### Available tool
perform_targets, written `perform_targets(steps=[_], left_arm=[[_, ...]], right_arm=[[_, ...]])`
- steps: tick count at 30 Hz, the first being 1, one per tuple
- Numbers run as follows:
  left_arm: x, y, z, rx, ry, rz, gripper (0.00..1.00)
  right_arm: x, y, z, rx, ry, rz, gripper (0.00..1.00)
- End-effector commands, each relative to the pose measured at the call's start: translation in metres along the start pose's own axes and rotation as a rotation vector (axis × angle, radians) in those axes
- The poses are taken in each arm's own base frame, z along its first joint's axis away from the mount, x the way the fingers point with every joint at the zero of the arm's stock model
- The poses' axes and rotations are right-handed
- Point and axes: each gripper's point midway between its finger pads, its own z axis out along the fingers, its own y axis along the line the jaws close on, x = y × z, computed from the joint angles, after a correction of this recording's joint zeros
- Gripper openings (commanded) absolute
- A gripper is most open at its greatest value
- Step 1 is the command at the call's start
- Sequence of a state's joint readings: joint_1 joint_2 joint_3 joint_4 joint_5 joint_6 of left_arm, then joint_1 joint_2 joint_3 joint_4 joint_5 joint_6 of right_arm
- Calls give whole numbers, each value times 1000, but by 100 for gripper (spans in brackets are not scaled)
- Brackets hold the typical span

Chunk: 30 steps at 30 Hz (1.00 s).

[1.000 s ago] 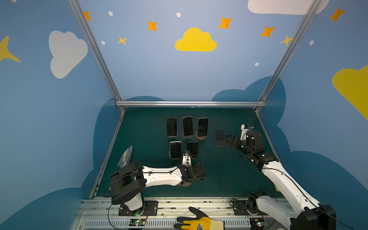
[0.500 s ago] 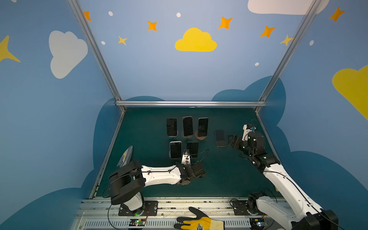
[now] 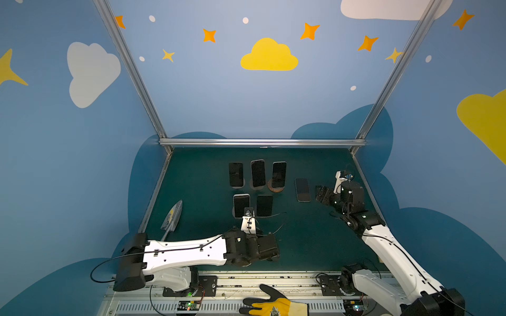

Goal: Remove the phone from the phone stand

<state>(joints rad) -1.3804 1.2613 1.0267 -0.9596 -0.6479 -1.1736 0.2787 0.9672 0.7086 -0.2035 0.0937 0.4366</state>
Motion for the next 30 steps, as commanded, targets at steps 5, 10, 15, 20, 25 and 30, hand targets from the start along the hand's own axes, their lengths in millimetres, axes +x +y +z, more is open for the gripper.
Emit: perform_targets(steps=[5, 10, 15, 20, 25, 30], left_arm=[[-52, 70, -52, -54, -171, -78, 43], [-98, 99, -77, -112, -260, -91, 44], [-139, 120, -76, -73, -307, -201, 44], [-173, 143, -50, -106, -239, -272, 44], [-205, 149, -16, -121, -205, -273, 45], [-232, 174, 25, -104, -218, -359, 45]], right_arm=[[1, 4, -1, -27, 1, -8, 85], [-2, 6, -7, -39, -14, -10, 85], [-6, 13, -13, -75, -25, -6, 85], [-5, 14, -15, -83, -28, -3, 85], [-4, 16, -14, -97, -21, 0, 85], [0, 18, -8, -108, -4, 5, 84]])
